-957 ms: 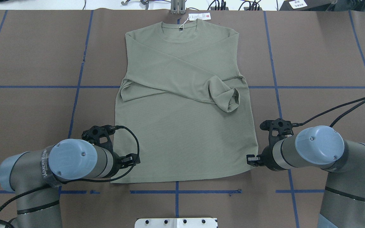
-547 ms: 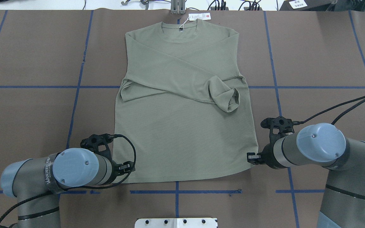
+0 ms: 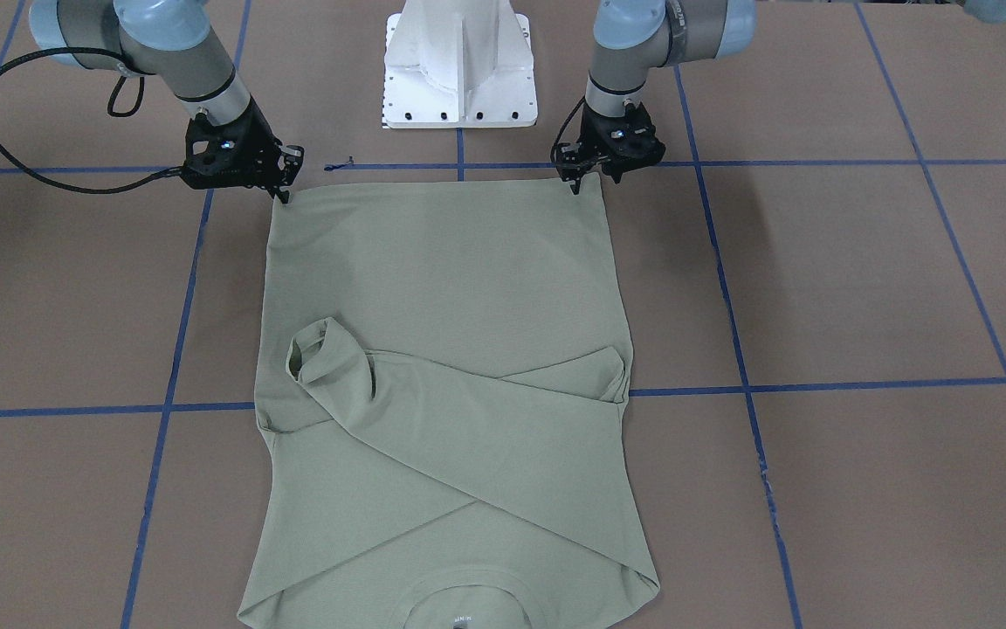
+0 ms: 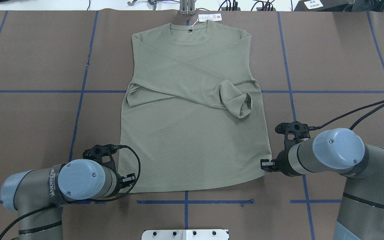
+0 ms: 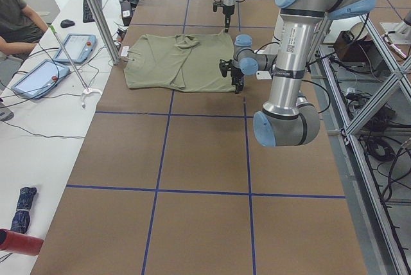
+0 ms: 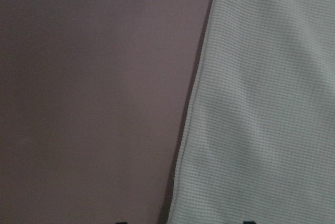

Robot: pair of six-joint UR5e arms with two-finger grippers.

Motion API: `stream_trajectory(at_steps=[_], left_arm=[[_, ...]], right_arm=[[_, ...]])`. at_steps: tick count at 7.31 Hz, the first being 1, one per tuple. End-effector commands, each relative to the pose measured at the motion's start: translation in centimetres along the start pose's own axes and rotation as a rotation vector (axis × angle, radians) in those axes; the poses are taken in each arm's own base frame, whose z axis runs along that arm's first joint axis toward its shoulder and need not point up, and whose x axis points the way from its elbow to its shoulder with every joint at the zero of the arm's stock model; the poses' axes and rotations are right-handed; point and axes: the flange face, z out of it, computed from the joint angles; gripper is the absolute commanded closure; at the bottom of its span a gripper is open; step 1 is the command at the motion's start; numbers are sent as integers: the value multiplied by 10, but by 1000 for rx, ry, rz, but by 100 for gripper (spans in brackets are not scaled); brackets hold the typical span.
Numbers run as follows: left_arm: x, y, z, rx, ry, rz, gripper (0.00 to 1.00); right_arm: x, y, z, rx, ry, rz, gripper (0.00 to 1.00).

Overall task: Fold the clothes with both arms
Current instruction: 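Grasp the hem corners with both grippers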

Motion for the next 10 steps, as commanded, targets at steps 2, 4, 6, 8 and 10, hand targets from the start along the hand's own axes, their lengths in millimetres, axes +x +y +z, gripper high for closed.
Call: stream_trajectory(at_steps=[2,4,6,8,10], left_arm=[[2,2,1,-3,-2,3,83],[5,3,-3,-5,7,4,100],[4,0,-31,-4,48,3,100],[-7,11,-81,-11,-2,14,100],[-12,54,-117,-67,-18,66,100]], right_arm=[[2,-2,0,2,2,0,100],[3,-3,-1,-3,1,0,100],[9,-10,-15,-24,-17,19,100],[21,6,-46,-33,-39,22,100],[35,35,-95,-118,-91,11,100]])
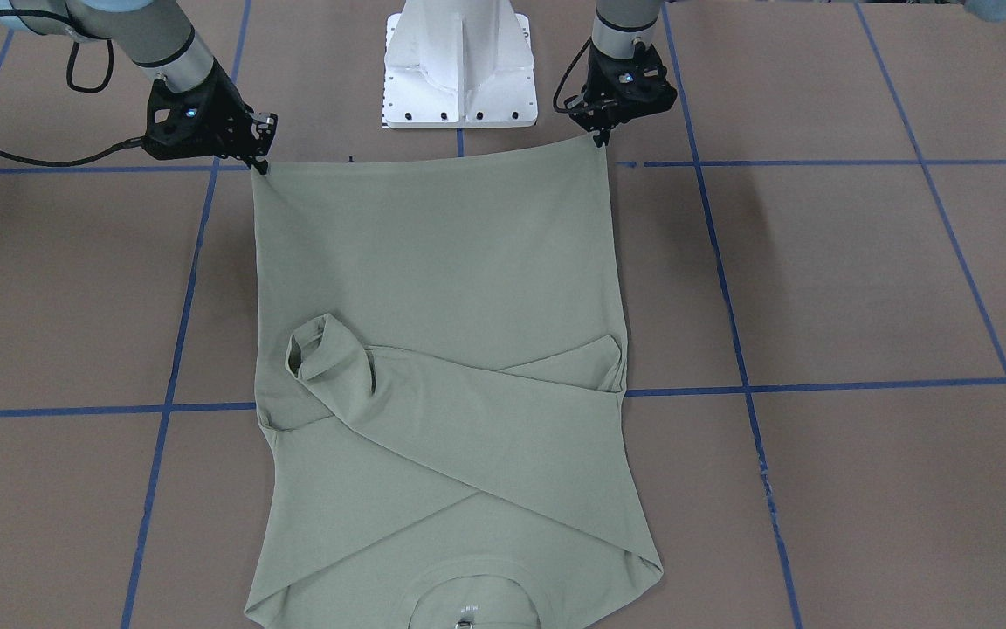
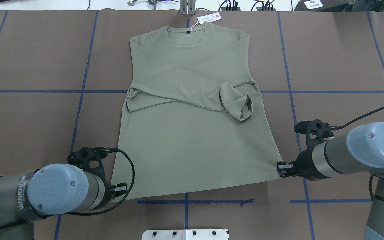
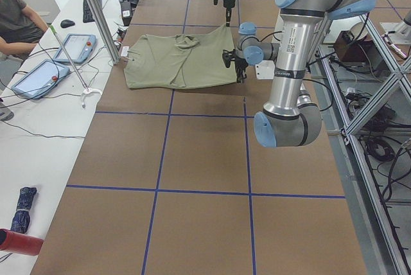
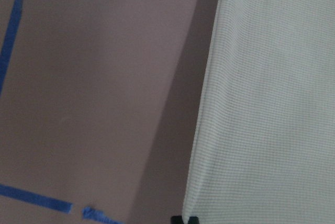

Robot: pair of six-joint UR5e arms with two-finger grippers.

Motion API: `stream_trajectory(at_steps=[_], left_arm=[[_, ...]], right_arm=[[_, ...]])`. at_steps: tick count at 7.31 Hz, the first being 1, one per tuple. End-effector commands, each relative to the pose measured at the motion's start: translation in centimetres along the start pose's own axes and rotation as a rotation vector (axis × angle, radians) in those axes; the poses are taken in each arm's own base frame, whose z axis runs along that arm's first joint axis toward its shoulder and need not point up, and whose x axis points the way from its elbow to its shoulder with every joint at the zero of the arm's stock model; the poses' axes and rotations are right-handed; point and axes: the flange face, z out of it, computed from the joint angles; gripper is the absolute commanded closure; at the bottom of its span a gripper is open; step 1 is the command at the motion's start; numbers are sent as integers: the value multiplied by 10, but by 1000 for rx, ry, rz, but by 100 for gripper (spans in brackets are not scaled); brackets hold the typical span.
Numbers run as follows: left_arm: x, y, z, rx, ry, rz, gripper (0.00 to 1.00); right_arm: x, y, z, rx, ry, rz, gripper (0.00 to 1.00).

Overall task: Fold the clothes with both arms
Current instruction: 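Grasp the hem corners with both grippers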

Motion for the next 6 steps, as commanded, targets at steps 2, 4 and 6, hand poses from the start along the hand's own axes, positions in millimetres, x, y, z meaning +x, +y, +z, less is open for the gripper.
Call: stream_trajectory(at_steps=[2,4,6], left_arm=[[-17,69,-61,-98,-24,74,100],[-14,80,-65,-117,-15,55,100],[2,52,-77,-72,34,70,100]], right_arm=[[10,50,-65,-206,-90,-18,100],[6,57,-71,-244,-111,-27,100],[-2,13,-61,-151,-123,3,100]])
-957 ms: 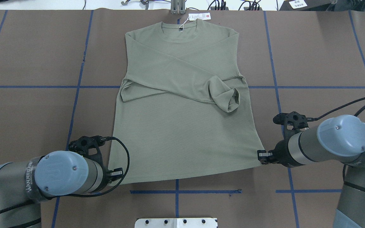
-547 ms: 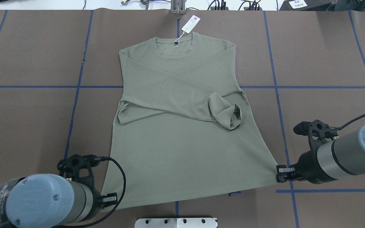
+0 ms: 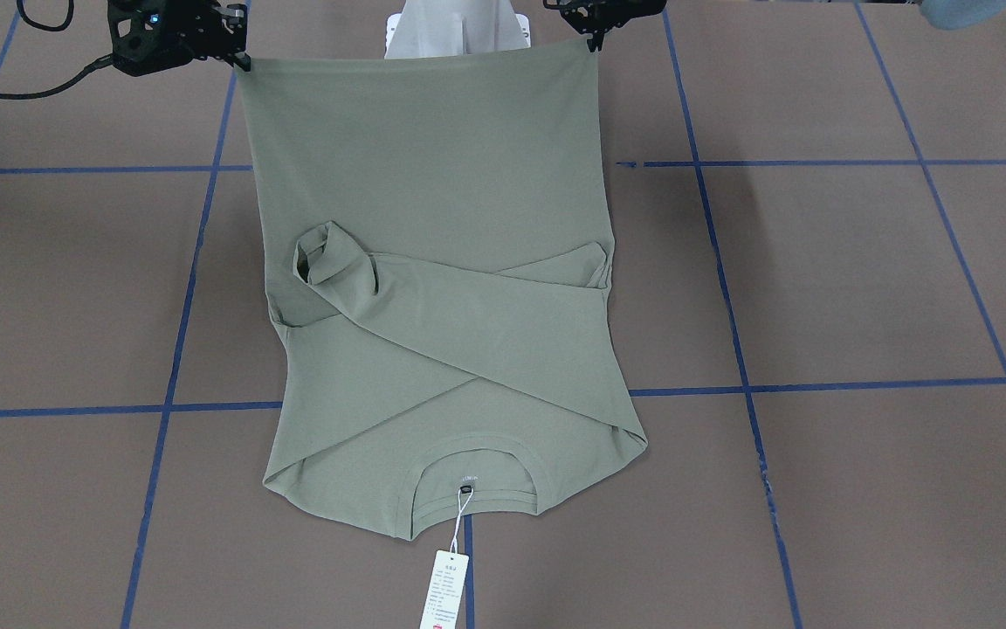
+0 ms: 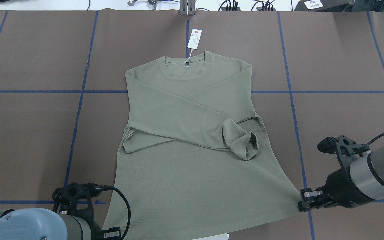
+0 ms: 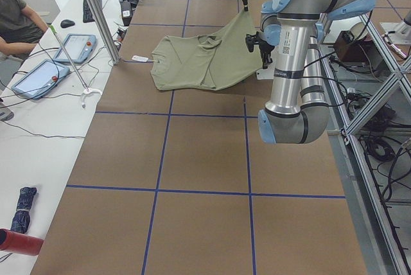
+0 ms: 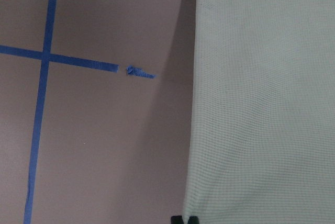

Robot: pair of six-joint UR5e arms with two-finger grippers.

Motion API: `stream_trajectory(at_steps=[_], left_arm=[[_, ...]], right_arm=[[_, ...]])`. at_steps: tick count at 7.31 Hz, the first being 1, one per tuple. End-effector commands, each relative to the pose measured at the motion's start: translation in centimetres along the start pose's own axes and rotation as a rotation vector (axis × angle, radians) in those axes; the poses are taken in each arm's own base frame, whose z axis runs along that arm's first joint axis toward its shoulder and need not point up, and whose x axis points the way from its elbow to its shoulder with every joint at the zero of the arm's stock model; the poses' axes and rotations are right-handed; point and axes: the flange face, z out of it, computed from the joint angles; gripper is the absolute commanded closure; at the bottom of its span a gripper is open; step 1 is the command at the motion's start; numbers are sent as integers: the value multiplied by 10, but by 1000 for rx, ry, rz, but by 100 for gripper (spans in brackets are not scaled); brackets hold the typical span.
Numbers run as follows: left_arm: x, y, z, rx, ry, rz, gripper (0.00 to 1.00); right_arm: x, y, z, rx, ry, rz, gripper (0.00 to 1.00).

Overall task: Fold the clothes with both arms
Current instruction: 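Lift the hem with both grippers and fold it toward the collar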

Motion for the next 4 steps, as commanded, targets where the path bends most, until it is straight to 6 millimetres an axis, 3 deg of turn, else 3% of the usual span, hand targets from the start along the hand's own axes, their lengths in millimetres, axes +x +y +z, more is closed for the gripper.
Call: stream_trajectory(at_steps=[1,3,4], left_arm=[[9,-56,-32,96,61,22,100],[-6,-123,-50,147,42,24,100],[-8,-151,-44,178,9,10,100]], right_arm=[[-9,-56,2,92,-18,32,100],[-17,-107,-33,218,-60,62,100],[-17,-147,-49,301,-62,98,100]])
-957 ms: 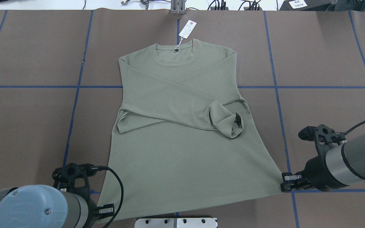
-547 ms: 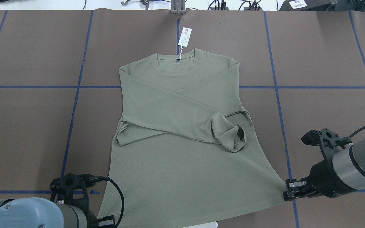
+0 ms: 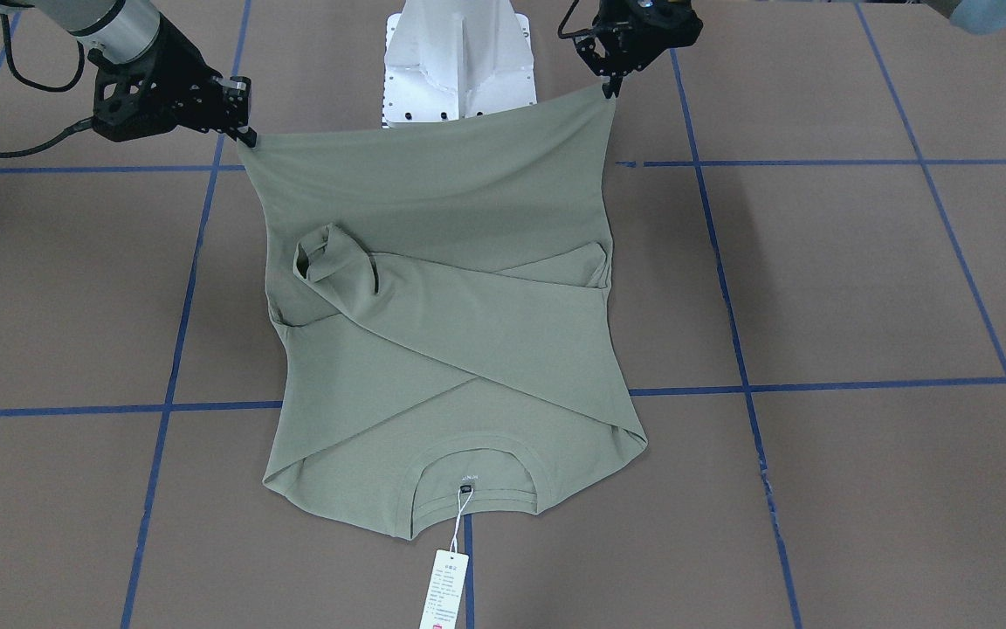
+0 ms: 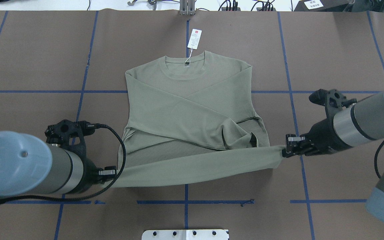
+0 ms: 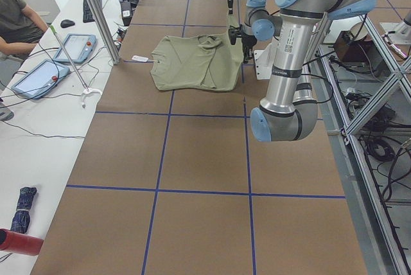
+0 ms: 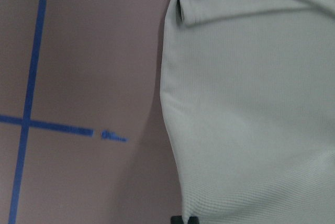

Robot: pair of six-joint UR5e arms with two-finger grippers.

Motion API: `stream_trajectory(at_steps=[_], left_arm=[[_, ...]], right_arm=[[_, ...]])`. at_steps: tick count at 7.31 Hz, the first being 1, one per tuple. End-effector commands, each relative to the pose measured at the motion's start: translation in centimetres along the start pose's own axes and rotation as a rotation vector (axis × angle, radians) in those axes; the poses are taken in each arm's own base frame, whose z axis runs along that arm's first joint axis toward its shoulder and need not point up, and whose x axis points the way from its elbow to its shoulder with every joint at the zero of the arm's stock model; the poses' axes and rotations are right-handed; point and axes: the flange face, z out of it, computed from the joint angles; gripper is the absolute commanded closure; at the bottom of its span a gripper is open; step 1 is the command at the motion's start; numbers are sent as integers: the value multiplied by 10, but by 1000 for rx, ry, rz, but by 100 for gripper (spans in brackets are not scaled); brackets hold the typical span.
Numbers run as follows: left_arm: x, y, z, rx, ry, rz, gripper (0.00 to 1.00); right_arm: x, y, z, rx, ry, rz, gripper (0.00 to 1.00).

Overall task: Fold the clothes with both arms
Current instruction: 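Lift the hem with both grippers and fold it toward the collar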

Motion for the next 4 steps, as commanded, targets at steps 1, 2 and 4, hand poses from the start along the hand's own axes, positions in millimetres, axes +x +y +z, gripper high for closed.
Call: stream_trajectory(at_steps=[1,2,4], left_arm=[[3,-74,4,78,-37,-13,100],[15,-114,11,116,-58,-38,100],[4,-193,26,186,-27,-90,100]], right_arm=[[-26,-84,-7,185,-7,36,100],[-49,-125,1,237,-2,49,100],[-76,-204,12,285,30,89,100]])
